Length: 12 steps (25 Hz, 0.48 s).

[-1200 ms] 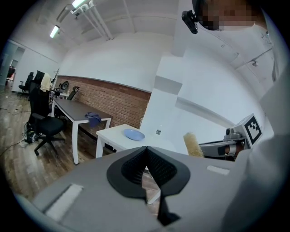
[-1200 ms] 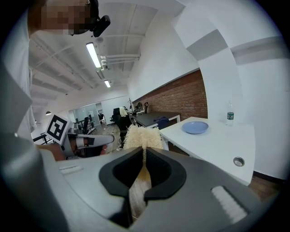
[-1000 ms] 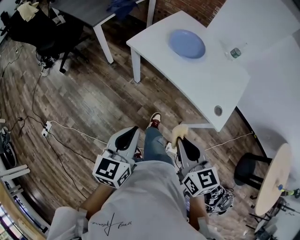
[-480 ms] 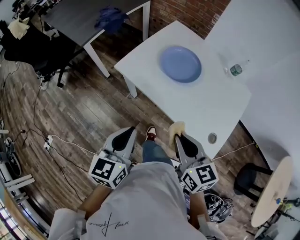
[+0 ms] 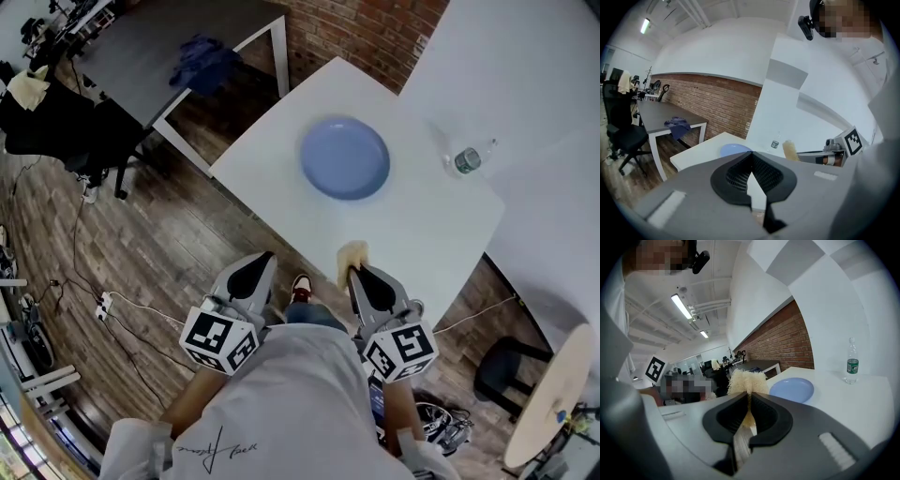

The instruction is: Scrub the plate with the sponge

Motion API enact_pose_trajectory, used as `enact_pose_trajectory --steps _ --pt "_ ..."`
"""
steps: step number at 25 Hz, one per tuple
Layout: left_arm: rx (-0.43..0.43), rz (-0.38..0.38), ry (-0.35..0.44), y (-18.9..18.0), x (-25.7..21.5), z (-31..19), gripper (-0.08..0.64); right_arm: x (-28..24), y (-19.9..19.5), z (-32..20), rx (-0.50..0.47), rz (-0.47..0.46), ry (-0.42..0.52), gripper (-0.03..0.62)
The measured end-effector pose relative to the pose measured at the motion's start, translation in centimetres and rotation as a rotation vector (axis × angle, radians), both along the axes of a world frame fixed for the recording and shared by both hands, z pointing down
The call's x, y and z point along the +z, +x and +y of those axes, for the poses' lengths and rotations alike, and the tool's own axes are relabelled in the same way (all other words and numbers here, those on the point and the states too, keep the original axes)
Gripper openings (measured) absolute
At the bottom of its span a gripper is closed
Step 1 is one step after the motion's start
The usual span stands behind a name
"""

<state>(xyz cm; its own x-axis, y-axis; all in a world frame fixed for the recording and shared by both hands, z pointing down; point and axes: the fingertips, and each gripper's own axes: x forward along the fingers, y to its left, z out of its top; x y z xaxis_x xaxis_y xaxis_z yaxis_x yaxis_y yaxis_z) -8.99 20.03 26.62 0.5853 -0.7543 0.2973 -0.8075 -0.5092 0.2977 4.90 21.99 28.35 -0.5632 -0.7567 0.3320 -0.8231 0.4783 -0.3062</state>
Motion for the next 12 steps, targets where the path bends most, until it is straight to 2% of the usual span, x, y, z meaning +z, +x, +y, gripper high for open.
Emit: enact_pose_trajectory --steps 10,12 --pt "0.029 -0.001 -0.040 1.8 1.3 -3.4 0.014 0.7 2.6 -2.8 0.030 0.031 0.006 0.028" --pt "0.035 0.001 -0.049 2.1 1.6 -4.2 0.014 1.2 3.5 -3.8 0.061 0.052 -0.007 0.028"
